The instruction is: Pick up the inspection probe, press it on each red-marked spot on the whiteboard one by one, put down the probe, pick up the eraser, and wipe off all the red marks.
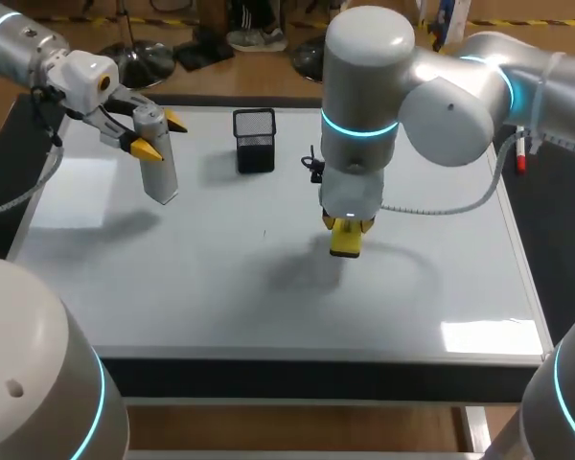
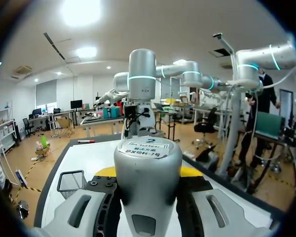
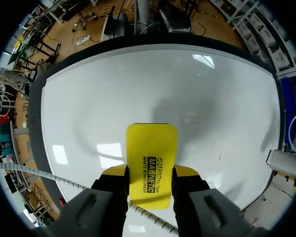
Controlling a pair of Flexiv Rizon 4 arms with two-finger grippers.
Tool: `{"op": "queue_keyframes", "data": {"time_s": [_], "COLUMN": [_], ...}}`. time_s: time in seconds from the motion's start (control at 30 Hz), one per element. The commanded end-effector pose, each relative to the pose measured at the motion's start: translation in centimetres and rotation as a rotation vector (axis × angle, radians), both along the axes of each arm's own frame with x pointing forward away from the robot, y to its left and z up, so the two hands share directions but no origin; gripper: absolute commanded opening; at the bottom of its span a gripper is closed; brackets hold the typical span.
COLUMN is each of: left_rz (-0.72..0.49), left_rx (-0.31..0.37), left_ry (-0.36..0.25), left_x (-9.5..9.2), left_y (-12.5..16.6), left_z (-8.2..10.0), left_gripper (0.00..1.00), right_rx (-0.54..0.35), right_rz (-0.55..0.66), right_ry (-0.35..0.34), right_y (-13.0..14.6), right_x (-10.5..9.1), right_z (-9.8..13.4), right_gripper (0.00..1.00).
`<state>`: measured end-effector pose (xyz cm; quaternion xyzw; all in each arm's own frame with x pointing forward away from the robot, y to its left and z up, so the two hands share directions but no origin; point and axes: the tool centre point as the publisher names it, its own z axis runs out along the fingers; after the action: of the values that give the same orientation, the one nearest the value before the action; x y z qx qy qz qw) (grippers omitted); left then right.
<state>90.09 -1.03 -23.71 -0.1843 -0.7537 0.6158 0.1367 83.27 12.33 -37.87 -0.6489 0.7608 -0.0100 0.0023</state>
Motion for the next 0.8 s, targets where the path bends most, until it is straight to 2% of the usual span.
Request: {"op": "queue_keyframes", "data": {"time_s": [0.03, 0.33, 0.37, 0.63, 0.8], "left_rz": [-0.001, -0.001, -0.001, -0.001, -0.001], "left_rx": [0.0, 0.0, 0.0, 0.0, 0.0], "left_ry": [-0.001, -0.001, -0.001, -0.001, -0.001], "left_x": [0.0, 0.0, 0.0, 0.0, 0.0], "left_y": [0.1, 0.1, 0.1, 0.1, 0.1], "left_z": [0.1, 0.1, 0.1, 0.1, 0.1], "left_gripper": [0.0, 0.0, 0.0, 0.0, 0.0], "right_rx": [-0.003, -0.003, 0.017, 0.022, 0.023], "right_rz": [0.001, 0.001, 0.001, 0.071, 0.111], "right_ry": [-0.001, -0.001, 0.008, 0.015, 0.015], "right_y": [-0.1, -0.1, 0.0, 0.5, 0.4], "right_x": [0.0, 0.0, 0.4, 5.6, 9.0], "right_z": [0.1, 0.1, -0.2, -1.6, -1.6], "right_gripper": [0.0, 0.0, 0.0, 0.0, 0.0]}}
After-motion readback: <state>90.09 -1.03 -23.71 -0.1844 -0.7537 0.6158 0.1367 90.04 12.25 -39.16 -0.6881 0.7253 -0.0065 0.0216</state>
